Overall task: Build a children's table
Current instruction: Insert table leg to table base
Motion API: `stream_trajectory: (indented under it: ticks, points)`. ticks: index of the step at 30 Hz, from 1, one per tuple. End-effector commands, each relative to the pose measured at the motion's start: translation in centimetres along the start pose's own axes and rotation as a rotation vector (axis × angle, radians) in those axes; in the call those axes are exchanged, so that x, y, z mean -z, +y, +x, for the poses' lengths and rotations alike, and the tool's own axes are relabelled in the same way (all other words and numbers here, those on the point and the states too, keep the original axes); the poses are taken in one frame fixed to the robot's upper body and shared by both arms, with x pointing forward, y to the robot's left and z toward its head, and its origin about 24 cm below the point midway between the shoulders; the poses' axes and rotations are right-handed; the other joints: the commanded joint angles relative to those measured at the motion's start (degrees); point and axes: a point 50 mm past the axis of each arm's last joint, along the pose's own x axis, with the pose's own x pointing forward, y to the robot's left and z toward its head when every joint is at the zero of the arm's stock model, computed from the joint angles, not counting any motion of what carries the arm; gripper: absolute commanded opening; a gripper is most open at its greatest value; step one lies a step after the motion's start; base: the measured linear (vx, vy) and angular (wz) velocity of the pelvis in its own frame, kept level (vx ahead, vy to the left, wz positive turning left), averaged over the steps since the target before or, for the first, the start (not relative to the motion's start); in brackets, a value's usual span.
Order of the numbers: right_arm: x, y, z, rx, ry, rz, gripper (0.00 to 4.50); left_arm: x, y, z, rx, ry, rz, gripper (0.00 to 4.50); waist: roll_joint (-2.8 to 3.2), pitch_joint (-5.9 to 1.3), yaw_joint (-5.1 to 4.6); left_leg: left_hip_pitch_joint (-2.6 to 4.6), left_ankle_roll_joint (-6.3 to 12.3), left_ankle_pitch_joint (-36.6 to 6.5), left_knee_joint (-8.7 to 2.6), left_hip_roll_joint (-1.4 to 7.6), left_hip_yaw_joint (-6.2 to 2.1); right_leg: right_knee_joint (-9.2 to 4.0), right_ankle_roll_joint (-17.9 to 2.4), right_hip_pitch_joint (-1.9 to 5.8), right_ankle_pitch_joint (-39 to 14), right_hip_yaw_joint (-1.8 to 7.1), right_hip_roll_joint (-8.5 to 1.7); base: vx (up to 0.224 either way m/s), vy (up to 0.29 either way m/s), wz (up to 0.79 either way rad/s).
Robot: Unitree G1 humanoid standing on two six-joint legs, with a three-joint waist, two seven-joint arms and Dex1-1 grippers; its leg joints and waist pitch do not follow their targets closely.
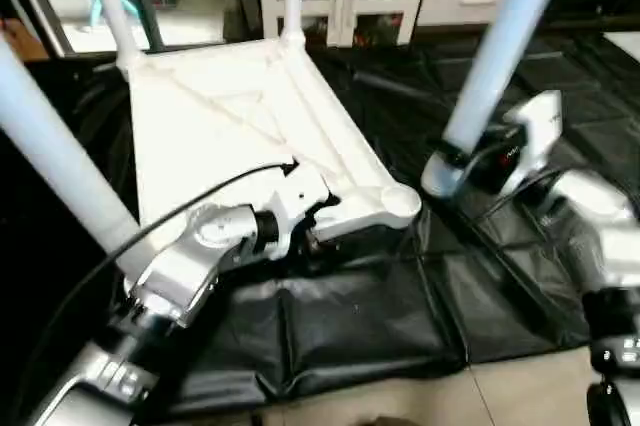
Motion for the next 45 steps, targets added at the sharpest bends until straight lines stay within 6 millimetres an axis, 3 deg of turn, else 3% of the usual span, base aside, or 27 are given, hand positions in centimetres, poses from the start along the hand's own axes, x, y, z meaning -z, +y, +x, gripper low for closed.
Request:
stream_trajectory:
  ticks: [1, 4, 12, 16, 17, 27, 41, 42, 45]
  points:
    - [-0.8, 0.3, -0.1, -0.018, -0.029, -0.027, 1.88, -0.3, 0.3, -0.1, -0.004, 0.009, 0.025, 3.9, -0.14, -5.46, -0.01, 1.12, 6.17, 3.13, -2.8, 0.51, -0.15, -3.32, -17.73, 4.39, 22.22, 1.85, -2.95, 0.0, 0.0, 0.0]
    - [-0.8, 0.4, -0.1, -0.009, -0.042, -0.01, 1.88, 0.5, 0.1, -0.4, 0.034, 0.05, 0.025, 3.9, 0.31, -5.16, 0.04, 1.3, 5.99, 2.29, -2.96, 0.68, -0.22, -3.46, -17.95, 4.13, 21.09, 1.85, -3.05, 0.0, 0.0, 0.0]
    - [-1.1, 0.3, -0.1, 0.007, -0.057, -0.012, 1.88, 1.2, 0.3, -0.6, 0.072, 0.094, 0.037, 3.16, 0.11, -5.21, 0.13, 1.25, 5.65, 2.72, -2.99, 0.58, -0.19, -3.41, -18.22, 4.29, 21.36, 1.86, -3.13, 0.0, 0.0, 0.0]
    - [-1.3, 0.3, 0.0, 0.007, -0.062, -0.019, 1.88, 1.4, 0.3, -0.7, 0.079, 0.114, 0.053, 3.01, 0.09, -5.19, 0.09, 1.22, 5.91, 2.81, -3.02, 0.61, -0.21, -3.37, -18.09, 4.28, 21.65, 1.84, -3.17, 0.0, 0.0, 0.0]
    - [-1.3, 0.3, 0.0, 0.007, -0.062, -0.019, 1.88, 1.4, 0.3, -0.7, 0.079, 0.113, 0.054, 2.77, 0.12, -5.2, 0.08, 1.21, 5.92, 2.82, -3.0, 0.62, -0.2, -3.36, -18.09, 4.29, 21.63, 1.84, -3.16, 0.0, 0.0, 0.0]
    - [-1.3, 0.3, 0.2, 0.001, -0.069, -0.024, 1.88, 1.3, 0.1, -0.6, 0.1, 0.103, 0.04, 2.15, 0.09, -5.23, 0.09, 1.28, 6.0, 2.88, -3.0, 0.69, -0.16, -3.38, -18.21, 4.21, 21.21, 1.86, -3.15, 0.0, 0.0, 0.0]
    - [-0.7, 0.8, 0.9, -0.023, -0.128, 0.007, 1.88, 2.5, -0.3, -1.3, 0.132, 0.161, 0.054, 1.07, 0.03, -5.18, -0.07, 1.24, 6.37, 2.55, -3.04, 0.73, -0.13, -3.44, -18.22, 4.05, 20.46, 1.85, -3.27, 0.0, 0.0, 0.0]
    - [-0.4, 1.0, 1.0, -0.042, -0.14, 0.026, 1.88, 2.8, -0.4, -1.4, 0.138, 0.173, 0.06, 1.02, -0.28, -5.25, -0.12, 1.27, 6.46, 2.45, -3.02, 0.75, -0.05, -3.44, -18.23, 4.1, 20.53, 1.89, -3.27, 0.0, 0.0, 0.0]
    - [0.6, 1.5, 0.9, -0.118, -0.123, 0.08, 1.88, 3.6, -0.7, -1.9, 0.142, 0.201, 0.068, 0.66, -0.02, -5.16, -0.14, 1.23, 6.79, 2.28, -3.12, 0.86, -0.14, -3.42, -18.34, 4.08, 20.19, 1.81, -3.3, 0.0, 0.0, 0.0]
